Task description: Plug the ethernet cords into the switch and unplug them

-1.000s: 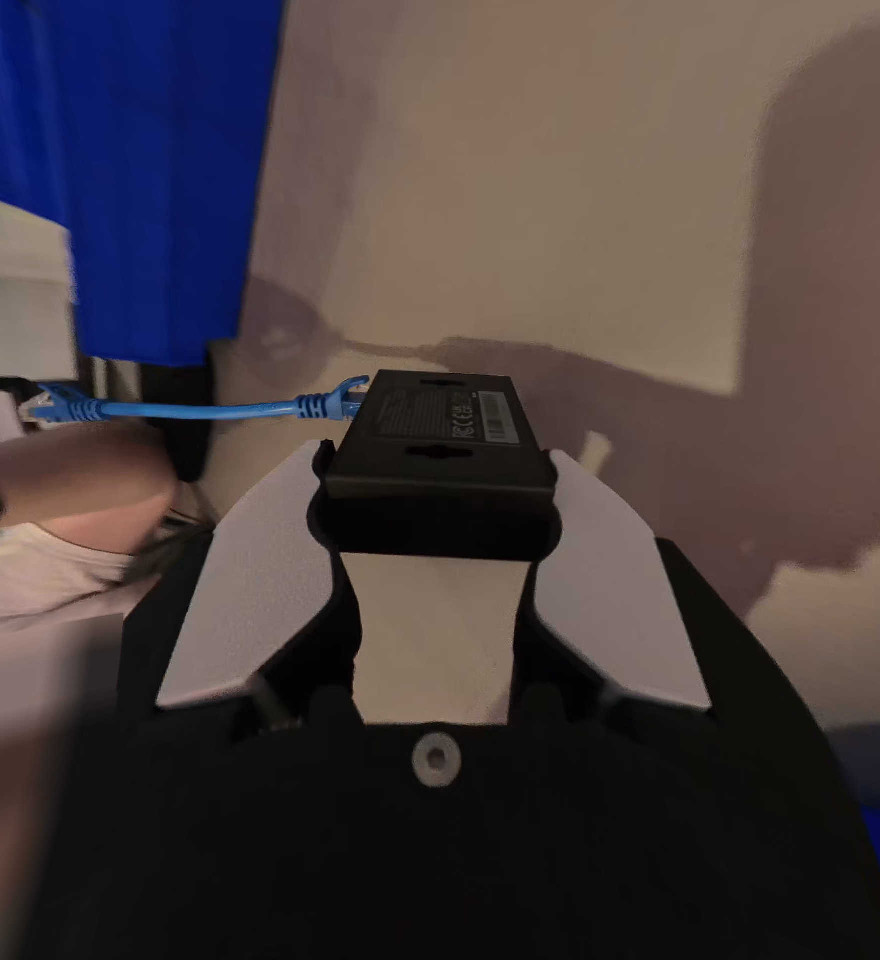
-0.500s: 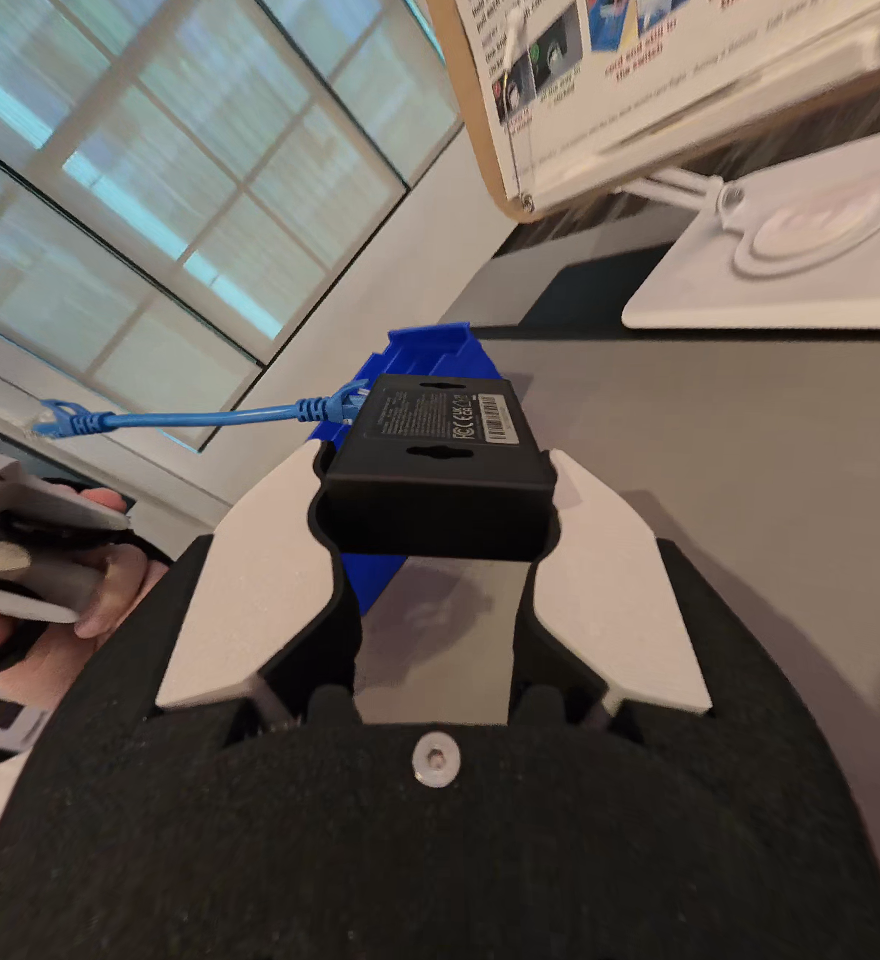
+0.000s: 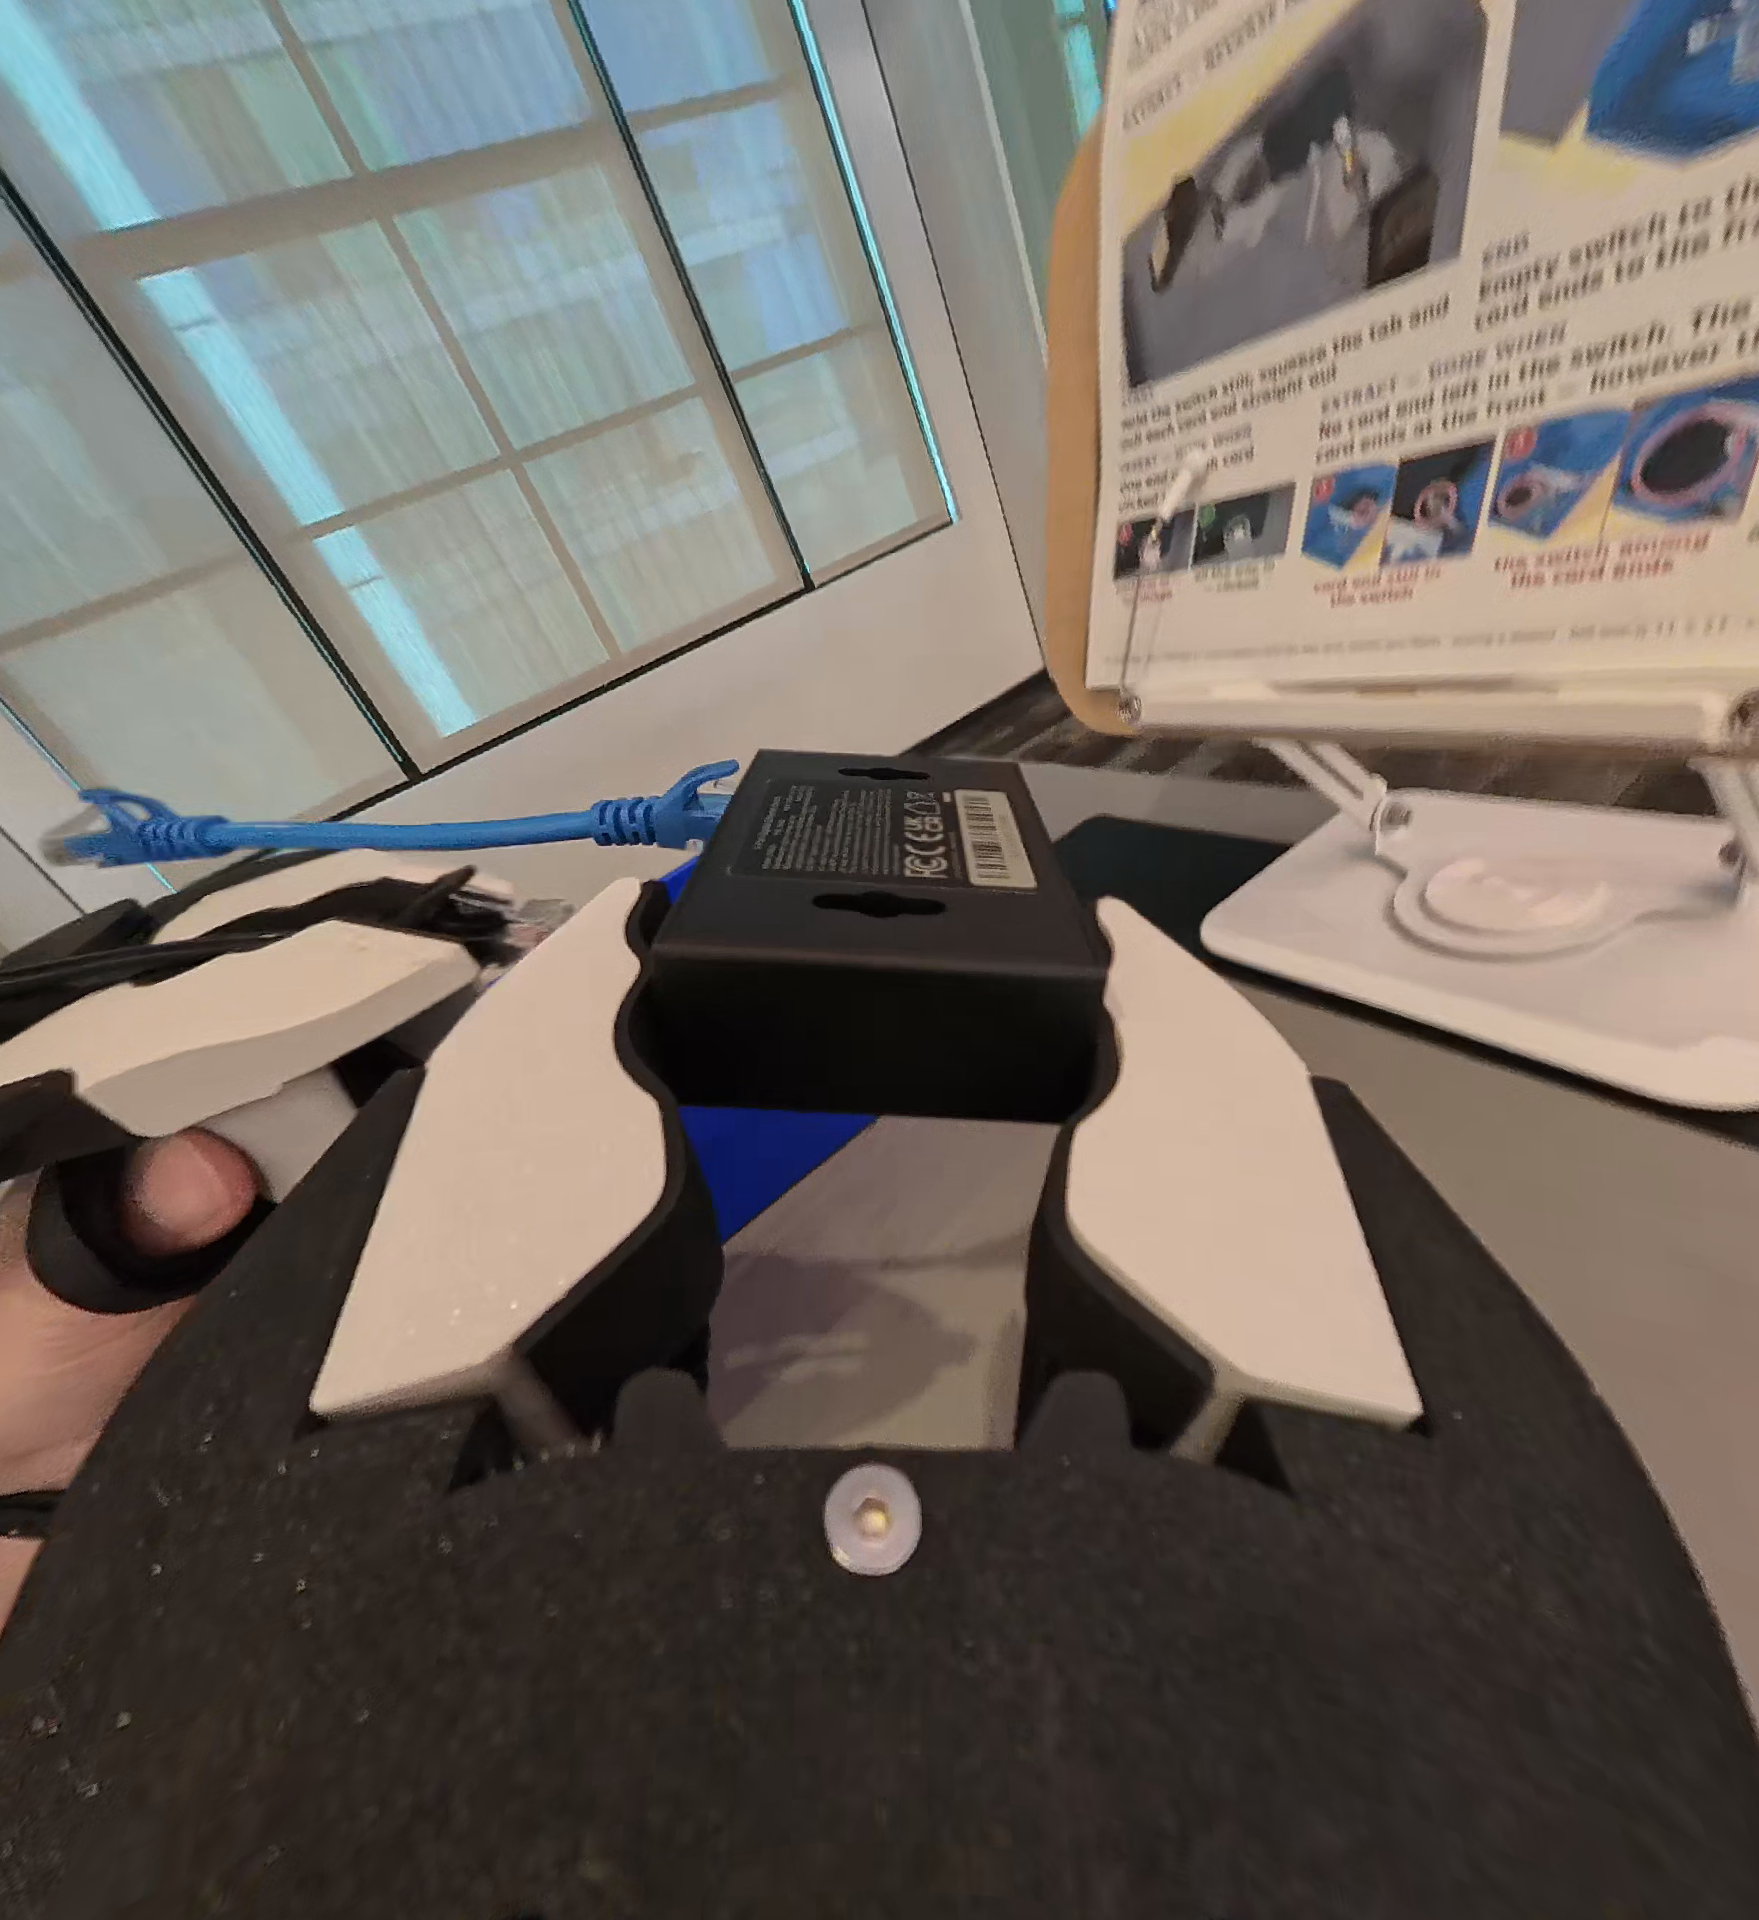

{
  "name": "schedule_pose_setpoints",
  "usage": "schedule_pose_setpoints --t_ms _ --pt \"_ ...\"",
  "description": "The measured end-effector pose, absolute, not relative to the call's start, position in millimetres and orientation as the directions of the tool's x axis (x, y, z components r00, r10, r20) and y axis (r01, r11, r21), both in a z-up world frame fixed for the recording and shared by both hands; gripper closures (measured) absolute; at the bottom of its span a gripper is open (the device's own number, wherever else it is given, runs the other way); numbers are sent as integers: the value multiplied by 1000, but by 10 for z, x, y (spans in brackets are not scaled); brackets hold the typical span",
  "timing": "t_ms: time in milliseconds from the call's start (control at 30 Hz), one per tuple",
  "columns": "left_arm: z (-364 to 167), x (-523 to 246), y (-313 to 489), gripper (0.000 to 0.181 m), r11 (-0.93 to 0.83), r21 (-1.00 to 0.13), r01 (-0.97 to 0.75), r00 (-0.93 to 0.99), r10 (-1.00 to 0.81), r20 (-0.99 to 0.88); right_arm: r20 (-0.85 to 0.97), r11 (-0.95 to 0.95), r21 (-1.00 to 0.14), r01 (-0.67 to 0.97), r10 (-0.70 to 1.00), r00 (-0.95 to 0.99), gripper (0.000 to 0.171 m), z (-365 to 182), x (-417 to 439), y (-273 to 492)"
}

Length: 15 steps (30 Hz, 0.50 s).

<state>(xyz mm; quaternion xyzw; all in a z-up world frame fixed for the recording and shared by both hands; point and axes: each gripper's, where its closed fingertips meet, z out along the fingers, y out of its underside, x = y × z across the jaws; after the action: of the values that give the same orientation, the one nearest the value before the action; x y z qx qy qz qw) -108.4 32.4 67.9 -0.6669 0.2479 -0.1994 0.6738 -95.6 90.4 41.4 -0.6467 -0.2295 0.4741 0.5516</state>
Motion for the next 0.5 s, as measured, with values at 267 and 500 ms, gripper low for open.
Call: schedule_pose_setpoints --t_ms 267,500 --pt "817 -1192 316 170 199 -978 -67 849 -504 -160 -171 -92 -975 -203 893 417 99 700 -999 716" --pt "900 -1204 250 170 278 -960 -19 854 -495 -160 -125 -46 -976 -211 917 378 99 759 -1055 580"
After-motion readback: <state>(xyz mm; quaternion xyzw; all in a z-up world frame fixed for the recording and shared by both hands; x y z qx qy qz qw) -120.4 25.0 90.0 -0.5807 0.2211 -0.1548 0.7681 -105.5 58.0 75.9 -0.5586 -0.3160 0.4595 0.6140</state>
